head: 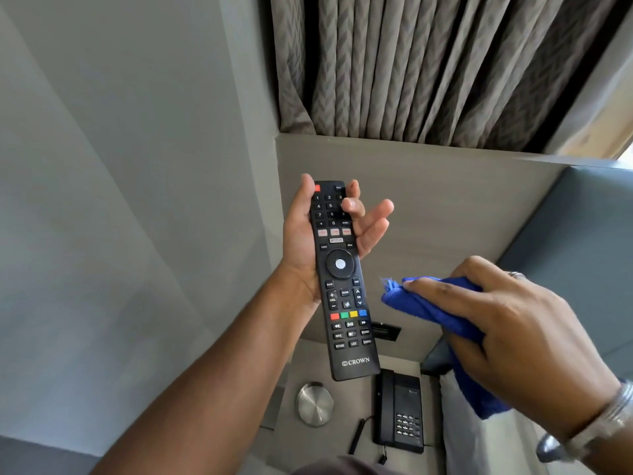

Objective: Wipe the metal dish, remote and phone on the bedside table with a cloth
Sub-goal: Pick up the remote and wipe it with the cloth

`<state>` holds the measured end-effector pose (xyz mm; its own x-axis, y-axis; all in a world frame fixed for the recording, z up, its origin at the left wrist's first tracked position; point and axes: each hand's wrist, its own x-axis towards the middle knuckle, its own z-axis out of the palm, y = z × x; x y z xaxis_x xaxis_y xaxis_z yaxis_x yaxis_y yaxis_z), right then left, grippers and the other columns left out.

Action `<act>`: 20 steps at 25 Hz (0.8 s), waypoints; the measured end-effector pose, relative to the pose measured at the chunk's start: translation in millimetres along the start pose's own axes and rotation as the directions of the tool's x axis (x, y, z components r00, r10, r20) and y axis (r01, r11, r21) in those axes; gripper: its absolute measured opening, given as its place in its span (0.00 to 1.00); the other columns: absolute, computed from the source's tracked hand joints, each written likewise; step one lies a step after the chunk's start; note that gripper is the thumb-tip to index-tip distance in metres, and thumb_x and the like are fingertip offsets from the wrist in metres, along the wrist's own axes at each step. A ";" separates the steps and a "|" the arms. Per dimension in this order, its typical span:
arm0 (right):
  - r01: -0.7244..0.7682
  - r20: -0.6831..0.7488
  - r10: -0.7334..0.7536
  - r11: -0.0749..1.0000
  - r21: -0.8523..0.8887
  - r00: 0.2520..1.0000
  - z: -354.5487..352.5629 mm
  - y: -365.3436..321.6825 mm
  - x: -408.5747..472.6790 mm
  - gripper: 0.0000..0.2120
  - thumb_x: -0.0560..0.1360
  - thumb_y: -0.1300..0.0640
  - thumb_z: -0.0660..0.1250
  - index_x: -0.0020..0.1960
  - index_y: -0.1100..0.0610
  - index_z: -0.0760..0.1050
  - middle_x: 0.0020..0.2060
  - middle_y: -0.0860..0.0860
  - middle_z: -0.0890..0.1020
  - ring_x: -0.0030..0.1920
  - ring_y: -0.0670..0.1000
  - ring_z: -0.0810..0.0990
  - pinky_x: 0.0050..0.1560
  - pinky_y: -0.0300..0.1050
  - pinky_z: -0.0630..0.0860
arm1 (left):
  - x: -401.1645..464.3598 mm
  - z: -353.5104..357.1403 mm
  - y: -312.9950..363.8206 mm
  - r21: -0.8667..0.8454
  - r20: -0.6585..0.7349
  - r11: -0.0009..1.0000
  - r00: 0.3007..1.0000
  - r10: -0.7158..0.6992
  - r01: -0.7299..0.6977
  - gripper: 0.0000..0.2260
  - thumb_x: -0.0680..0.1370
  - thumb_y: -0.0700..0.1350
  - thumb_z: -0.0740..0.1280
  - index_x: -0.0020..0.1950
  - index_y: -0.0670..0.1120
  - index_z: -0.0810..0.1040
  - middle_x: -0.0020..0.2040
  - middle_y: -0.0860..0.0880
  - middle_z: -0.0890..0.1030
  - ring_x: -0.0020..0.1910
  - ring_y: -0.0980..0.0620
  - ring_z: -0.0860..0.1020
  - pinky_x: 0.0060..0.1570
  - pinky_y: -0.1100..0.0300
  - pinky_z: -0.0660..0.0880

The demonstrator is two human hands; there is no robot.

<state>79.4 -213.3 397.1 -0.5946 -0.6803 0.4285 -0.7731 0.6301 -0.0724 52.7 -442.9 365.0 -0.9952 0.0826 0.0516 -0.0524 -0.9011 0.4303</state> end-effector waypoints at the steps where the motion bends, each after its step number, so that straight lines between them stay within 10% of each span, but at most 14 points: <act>1: -0.031 -0.006 0.031 0.999 0.031 0.999 0.9 -9.5 -0.6 0.20 0.70 0.51 0.56 0.58 0.38 0.77 0.38 0.48 0.76 0.28 0.57 0.72 0.26 0.46 0.74 | -0.1 0.7 -0.2 0.008 -0.014 1.000 1.000 0.007 -0.007 0.27 0.78 0.68 0.56 0.52 0.44 0.76 0.34 0.50 0.80 0.51 0.41 0.84 0.50 0.50 0.81; 20: -0.052 0.045 0.054 0.998 -0.046 0.998 32.6 -69.5 -14.7 0.15 0.68 0.54 0.67 0.52 0.41 0.78 0.37 0.50 0.74 0.29 0.57 0.71 0.23 0.48 0.72 | -6.0 1.7 5.1 0.083 -0.014 0.995 0.998 0.053 -0.052 0.27 0.78 0.68 0.56 0.51 0.44 0.76 0.32 0.51 0.79 0.51 0.43 0.83 0.48 0.51 0.82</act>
<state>134.7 -259.2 366.5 -0.6447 -0.6617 0.3828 -0.7303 0.6810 -0.0529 58.6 -447.3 368.4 -0.9977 0.0283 0.0616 0.0064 -0.8655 0.5008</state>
